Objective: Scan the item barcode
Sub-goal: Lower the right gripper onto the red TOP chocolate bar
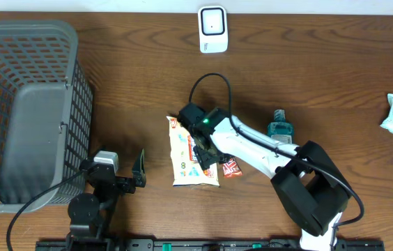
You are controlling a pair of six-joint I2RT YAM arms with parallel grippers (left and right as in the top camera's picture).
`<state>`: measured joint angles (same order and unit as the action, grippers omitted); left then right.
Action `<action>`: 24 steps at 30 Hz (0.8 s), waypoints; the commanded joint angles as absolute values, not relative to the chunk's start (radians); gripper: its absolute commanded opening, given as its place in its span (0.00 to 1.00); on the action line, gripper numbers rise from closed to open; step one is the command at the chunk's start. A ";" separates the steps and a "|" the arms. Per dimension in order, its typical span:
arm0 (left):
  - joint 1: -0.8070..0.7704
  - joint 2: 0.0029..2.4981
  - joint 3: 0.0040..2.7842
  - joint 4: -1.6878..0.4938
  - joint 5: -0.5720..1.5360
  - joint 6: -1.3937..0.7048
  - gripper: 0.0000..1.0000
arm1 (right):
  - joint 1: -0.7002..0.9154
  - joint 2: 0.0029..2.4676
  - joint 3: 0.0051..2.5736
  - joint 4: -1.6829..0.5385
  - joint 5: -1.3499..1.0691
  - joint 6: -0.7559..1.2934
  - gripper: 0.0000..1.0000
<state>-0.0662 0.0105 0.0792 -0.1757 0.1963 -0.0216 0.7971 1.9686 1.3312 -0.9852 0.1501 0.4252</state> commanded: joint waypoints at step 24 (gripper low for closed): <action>-0.062 0.005 0.063 -0.200 0.194 -0.008 0.98 | 0.807 1.966 1.386 -1.070 0.387 0.591 0.71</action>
<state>-0.0662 0.0105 0.0788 -0.1757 0.1963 -0.0216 0.8047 1.9720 1.4048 -1.0870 0.3435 0.5484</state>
